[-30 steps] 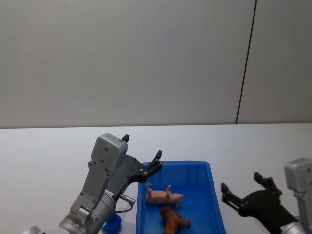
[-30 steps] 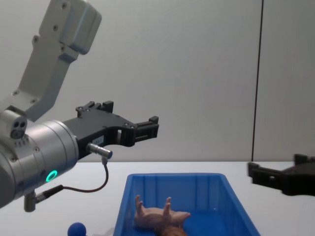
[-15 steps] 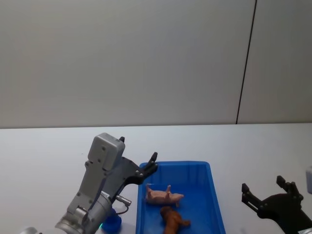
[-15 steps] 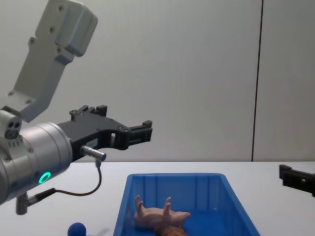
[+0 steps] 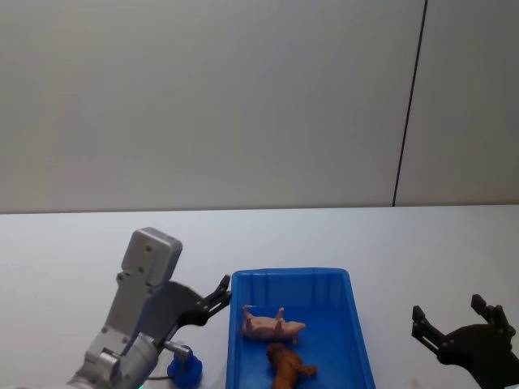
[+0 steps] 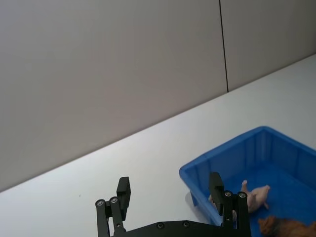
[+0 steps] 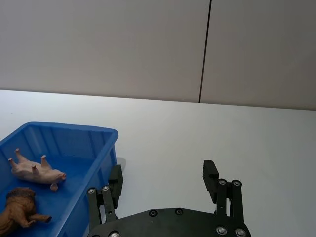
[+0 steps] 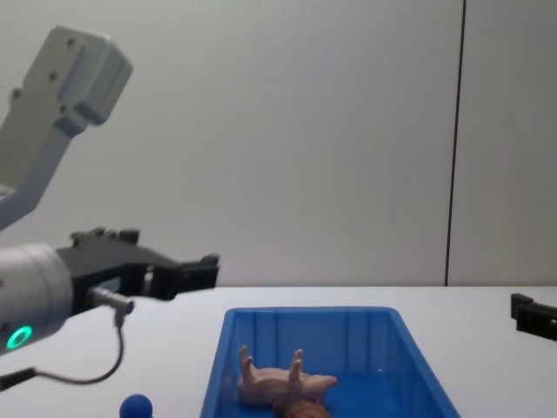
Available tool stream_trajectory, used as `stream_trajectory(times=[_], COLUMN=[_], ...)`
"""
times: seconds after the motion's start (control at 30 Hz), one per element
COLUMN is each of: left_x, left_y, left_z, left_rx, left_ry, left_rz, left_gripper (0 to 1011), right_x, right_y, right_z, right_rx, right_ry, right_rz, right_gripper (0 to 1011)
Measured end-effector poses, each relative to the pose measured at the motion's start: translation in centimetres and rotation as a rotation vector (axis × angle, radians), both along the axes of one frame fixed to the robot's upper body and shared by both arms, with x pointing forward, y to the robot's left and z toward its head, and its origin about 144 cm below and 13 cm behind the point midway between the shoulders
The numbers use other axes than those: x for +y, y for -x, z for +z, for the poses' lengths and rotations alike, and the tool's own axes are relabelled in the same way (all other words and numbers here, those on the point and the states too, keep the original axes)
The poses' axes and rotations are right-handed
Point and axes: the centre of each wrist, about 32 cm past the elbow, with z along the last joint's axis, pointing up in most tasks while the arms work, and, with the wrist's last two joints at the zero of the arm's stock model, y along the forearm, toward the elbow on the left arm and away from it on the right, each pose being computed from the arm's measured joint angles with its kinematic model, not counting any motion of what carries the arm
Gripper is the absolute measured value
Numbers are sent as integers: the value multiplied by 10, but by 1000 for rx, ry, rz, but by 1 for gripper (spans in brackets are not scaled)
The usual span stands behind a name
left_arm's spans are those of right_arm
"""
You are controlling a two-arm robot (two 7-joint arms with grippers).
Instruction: Pick up the two dolls from the table and place them into the box.
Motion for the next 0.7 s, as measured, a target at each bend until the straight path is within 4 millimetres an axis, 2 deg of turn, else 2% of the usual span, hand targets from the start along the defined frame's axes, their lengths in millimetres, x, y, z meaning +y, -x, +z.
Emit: stream_trajectory(times=[0.7], left_x=[38], left_y=[12], left_z=[-17], left_rx=[228], left_ry=[-6], left_rz=[16], left_gripper=[1001], right_x=[-1], right_y=[1], right_z=[0], right_rx=[-1], right_ry=[0], right_rz=[-12], right_gripper=[1001])
